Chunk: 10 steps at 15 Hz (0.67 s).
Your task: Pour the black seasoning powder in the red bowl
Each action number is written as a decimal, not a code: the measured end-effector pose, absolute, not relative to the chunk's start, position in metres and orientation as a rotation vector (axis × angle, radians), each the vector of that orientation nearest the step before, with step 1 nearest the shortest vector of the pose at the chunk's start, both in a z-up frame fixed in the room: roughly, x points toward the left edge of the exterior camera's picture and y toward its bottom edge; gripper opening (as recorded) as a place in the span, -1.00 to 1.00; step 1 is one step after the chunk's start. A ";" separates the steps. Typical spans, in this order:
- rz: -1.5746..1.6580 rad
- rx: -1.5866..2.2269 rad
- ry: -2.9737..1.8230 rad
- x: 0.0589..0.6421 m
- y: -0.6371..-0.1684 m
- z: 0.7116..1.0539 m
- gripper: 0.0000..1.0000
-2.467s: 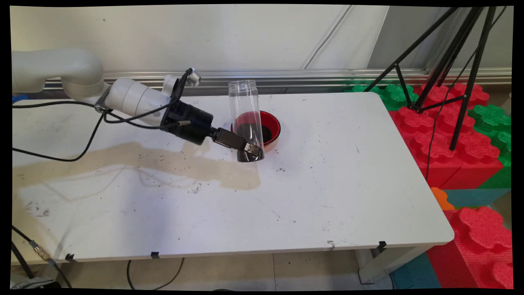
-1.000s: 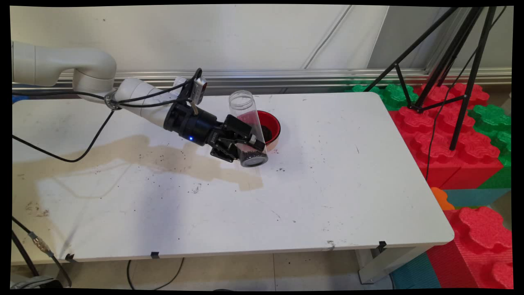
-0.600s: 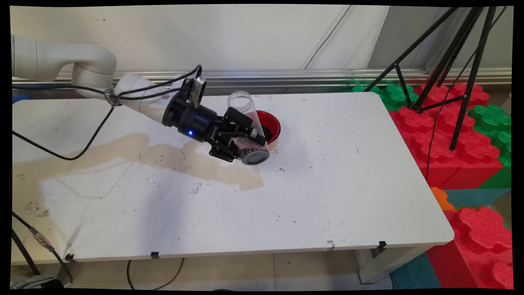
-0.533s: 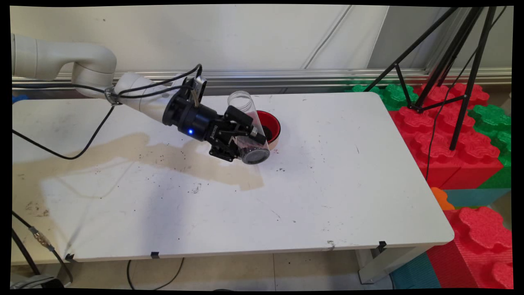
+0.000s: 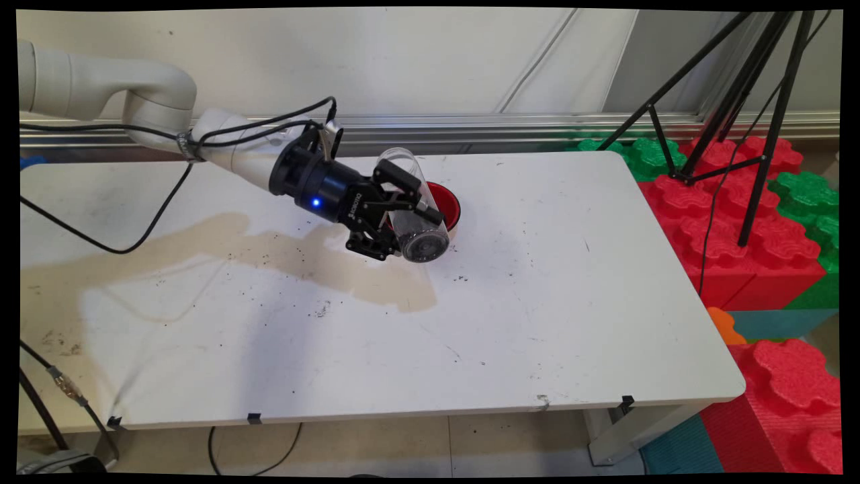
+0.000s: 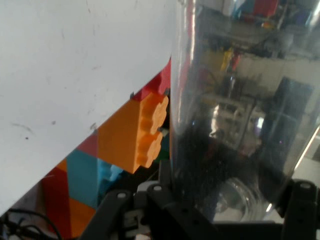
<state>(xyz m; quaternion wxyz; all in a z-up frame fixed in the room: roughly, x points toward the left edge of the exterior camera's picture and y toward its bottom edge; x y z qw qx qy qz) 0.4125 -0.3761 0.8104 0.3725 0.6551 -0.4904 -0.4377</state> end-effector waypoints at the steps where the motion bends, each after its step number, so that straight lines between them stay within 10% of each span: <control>1: -1.133 1.685 -1.249 0.412 -0.377 0.812 -1.00; 10: -1.247 1.743 -1.163 0.400 -0.394 0.825 -1.00</control>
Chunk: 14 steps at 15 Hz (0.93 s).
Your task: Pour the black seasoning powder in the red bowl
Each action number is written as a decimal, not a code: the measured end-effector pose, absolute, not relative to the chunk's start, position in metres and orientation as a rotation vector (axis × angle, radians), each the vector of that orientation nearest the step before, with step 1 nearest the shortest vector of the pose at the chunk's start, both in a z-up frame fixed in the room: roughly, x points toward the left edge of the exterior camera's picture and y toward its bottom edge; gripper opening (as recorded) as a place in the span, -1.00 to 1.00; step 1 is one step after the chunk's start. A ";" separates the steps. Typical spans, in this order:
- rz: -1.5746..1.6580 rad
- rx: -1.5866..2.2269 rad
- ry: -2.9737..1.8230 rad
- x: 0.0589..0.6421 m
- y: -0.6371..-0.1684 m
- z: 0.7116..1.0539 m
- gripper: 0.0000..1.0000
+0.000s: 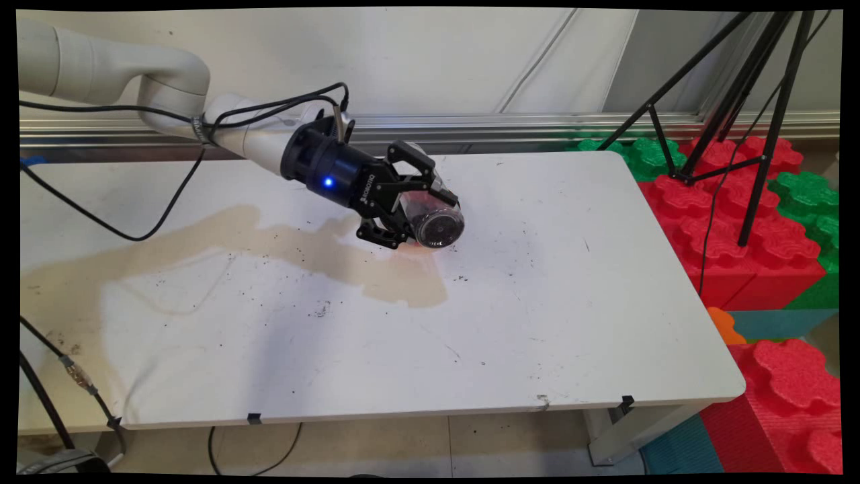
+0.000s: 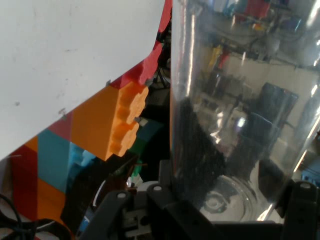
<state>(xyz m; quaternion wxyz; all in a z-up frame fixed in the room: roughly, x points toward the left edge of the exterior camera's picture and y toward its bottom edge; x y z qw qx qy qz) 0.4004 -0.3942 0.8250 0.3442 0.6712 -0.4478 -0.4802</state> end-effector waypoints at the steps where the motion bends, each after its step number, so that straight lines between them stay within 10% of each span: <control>1: -1.256 1.748 -1.157 0.399 -0.396 0.826 -1.00; 14: -1.352 1.796 -1.073 0.384 -0.418 0.834 -1.00</control>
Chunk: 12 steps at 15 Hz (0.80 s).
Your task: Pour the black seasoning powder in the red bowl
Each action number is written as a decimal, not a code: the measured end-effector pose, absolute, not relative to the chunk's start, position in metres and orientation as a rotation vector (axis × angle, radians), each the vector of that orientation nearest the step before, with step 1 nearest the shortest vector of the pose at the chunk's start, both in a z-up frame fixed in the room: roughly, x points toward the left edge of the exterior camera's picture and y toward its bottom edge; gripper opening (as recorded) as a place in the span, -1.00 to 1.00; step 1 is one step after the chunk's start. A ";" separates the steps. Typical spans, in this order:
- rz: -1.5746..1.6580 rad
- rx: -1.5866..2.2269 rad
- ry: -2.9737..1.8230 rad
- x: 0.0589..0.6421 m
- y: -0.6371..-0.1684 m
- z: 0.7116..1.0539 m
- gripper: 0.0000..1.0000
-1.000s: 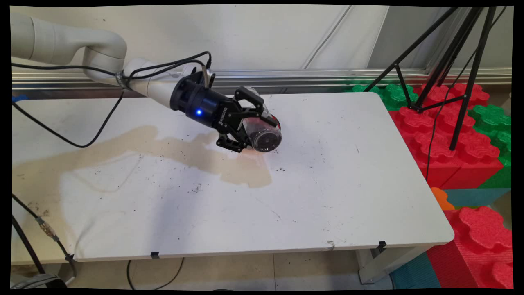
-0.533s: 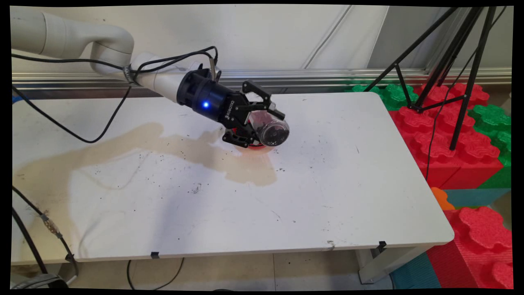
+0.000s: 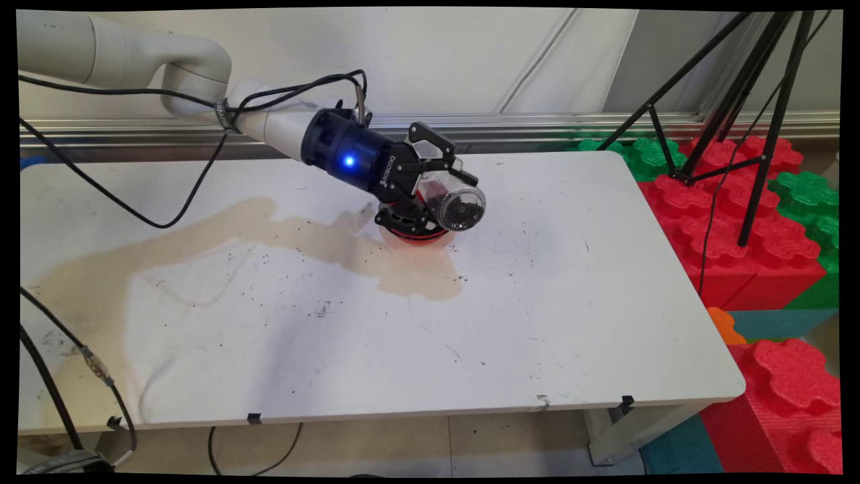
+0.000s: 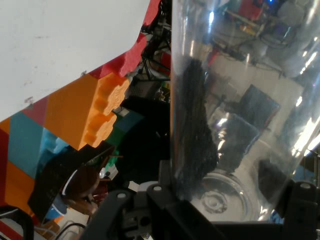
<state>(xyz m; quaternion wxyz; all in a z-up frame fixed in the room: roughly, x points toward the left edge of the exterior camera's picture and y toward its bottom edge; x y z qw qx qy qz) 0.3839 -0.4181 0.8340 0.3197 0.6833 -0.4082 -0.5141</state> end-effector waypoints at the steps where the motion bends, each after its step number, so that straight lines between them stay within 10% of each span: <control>1: -1.358 1.799 -1.068 0.383 -0.419 0.834 -1.00; 12: -1.432 1.831 -1.021 0.381 -0.426 0.839 -1.00</control>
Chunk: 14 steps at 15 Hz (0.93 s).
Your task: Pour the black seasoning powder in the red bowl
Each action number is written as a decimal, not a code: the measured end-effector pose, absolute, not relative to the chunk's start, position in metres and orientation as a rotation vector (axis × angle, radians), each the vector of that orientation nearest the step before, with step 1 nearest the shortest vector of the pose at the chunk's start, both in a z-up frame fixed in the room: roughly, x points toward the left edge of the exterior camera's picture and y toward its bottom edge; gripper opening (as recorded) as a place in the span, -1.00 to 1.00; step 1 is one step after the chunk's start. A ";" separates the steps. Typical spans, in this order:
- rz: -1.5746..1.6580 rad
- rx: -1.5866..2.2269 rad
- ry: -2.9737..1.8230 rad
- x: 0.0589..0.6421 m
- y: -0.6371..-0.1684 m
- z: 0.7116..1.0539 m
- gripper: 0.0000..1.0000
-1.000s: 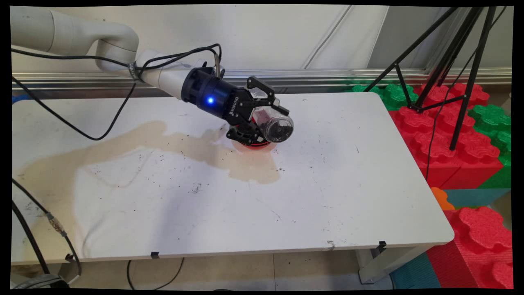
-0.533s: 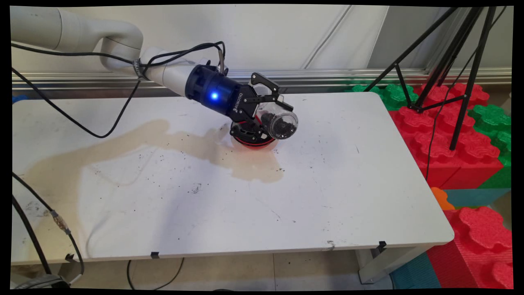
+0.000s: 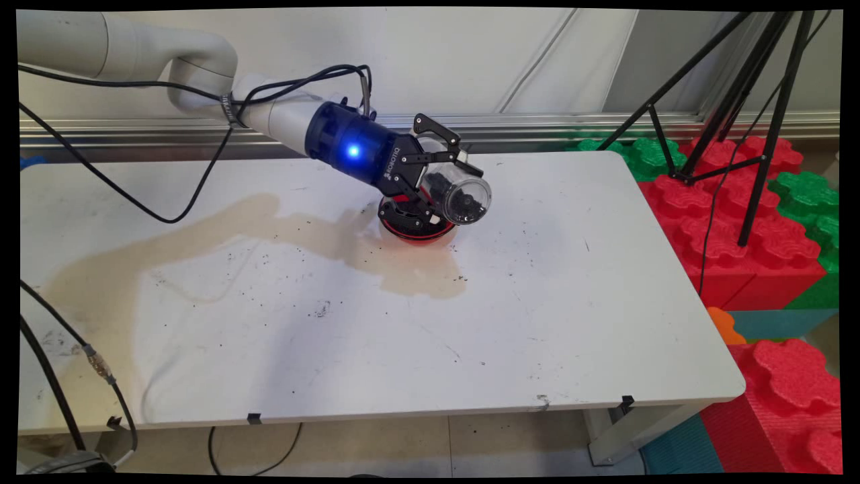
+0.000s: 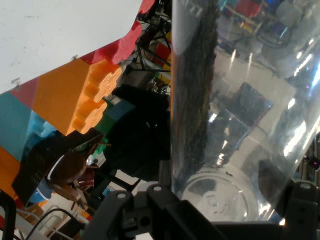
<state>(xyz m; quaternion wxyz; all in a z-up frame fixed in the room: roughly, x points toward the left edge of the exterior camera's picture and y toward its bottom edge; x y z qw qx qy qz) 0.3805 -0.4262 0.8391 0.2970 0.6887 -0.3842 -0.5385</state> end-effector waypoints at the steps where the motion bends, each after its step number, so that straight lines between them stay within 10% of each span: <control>1: -1.437 1.833 -1.017 0.380 -0.427 0.840 -1.00; 14: -1.490 1.859 -0.952 0.374 -0.431 0.852 -1.00</control>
